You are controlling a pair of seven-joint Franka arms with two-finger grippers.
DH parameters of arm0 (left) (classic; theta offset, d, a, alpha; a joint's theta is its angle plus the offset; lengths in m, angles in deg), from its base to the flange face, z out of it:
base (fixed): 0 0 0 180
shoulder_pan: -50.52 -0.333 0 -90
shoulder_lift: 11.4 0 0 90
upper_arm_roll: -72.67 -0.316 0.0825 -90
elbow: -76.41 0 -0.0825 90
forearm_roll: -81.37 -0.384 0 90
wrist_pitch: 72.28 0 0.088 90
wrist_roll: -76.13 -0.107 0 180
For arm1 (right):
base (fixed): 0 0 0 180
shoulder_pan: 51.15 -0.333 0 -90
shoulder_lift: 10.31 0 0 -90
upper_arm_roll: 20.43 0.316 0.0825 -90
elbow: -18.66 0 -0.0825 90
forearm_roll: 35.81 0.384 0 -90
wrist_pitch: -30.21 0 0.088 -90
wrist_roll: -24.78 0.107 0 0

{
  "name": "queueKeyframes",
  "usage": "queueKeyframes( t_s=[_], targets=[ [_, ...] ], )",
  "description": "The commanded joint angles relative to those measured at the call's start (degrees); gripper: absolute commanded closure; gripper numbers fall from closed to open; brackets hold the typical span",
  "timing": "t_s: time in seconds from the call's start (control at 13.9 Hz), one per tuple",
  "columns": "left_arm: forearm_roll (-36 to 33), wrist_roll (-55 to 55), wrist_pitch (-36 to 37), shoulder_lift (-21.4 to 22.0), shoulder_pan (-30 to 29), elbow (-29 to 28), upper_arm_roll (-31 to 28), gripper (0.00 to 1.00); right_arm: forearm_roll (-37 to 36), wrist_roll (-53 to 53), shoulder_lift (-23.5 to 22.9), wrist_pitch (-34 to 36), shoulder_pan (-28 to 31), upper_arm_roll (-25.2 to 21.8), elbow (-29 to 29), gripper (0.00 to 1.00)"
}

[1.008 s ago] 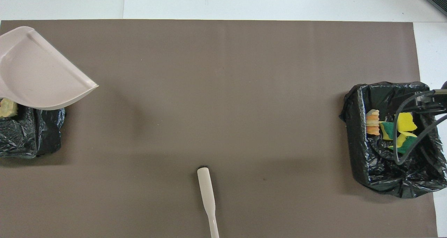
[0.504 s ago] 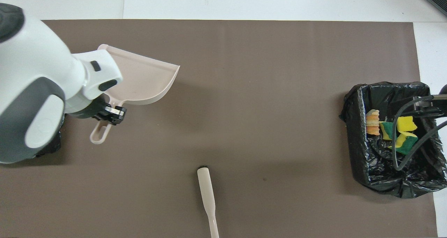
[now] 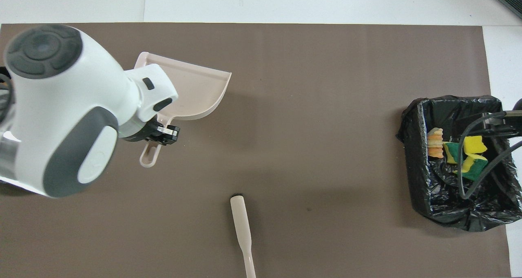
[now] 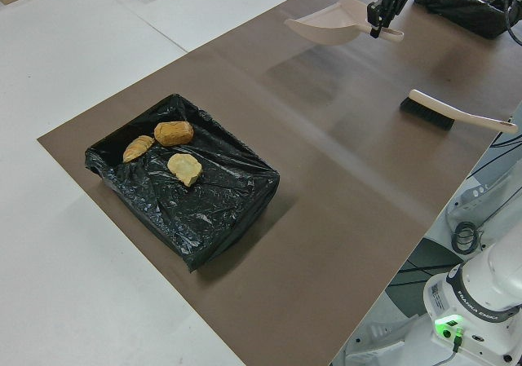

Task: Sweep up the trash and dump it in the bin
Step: 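Set the dustpan down on the table center and open the left gripper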

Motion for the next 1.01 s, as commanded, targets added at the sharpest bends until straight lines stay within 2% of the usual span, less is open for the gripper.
queueKeyframes(
  t_s=[0.0, 0.14, 0.43, 0.65, 0.72, 0.86, 0.94],
  targets=[
    [1.29, 1.87, -3.99, -2.56, 2.94, -0.14, -1.22, 1.0, 0.96, 0.73, 0.79, -0.85, 0.14, 0.07, 1.17, 0.0],
    [1.29, 3.36, -7.32, -4.41, 4.26, -1.19, -1.22, 1.0, 0.96, 0.73, 0.79, -0.85, 0.14, 0.07, 1.17, 0.0],
    [1.38, 5.47, -10.58, -4.68, 4.97, -4.0, -1.14, 1.0, 0.96, 0.73, 0.79, -0.85, 0.14, -0.01, 1.17, 0.0],
    [1.38, 8.9, -10.95, -5.82, 6.02, -4.18, -1.22, 1.0, 0.96, 0.73, 0.79, -0.85, 0.14, -0.01, 1.17, 0.0],
    [1.38, 9.17, -10.42, -5.82, 6.03, -4.18, -1.22, 0.9, 0.96, 0.73, 0.79, -0.85, 0.14, 0.07, 1.17, 0.0],
    [1.38, 10.75, -9.11, -5.74, 6.11, -4.01, -1.22, 0.37, 0.96, 0.73, 0.79, -0.85, 0.14, 0.07, 1.17, 0.0],
    [1.38, 10.84, -7.79, -5.48, 6.03, -3.74, -1.31, 0.0, 0.96, 0.73, 0.79, -0.85, 0.14, -0.01, 1.17, 0.0]
  ],
)
